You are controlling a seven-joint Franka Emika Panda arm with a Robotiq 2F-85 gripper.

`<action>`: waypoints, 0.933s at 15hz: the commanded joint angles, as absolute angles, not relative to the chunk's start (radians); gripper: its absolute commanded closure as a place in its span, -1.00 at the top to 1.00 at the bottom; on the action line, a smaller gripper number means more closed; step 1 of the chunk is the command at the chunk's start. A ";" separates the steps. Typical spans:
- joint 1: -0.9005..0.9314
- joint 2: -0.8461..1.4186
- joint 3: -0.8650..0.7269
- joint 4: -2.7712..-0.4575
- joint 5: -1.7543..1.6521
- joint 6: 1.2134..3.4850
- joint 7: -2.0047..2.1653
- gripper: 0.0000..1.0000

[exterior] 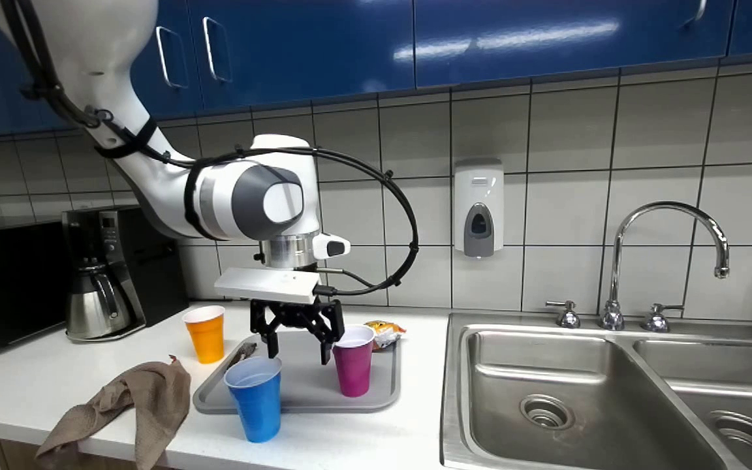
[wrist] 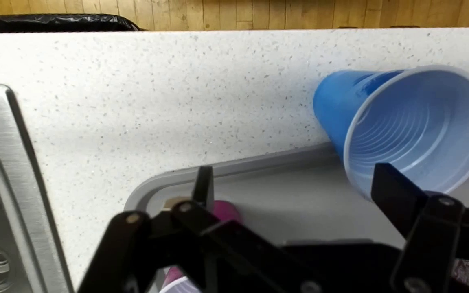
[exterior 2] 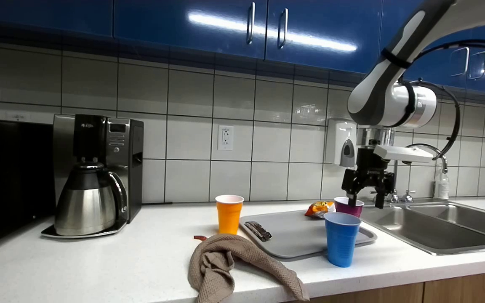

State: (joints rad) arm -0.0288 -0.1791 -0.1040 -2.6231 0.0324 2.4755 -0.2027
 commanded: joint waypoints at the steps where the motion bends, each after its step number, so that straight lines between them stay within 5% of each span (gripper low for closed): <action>1: -0.020 -0.236 -0.078 -2.684 0.007 2.477 -0.205 1.00; 14: 0.016 -0.192 -0.042 -2.739 0.011 2.580 -0.153 1.00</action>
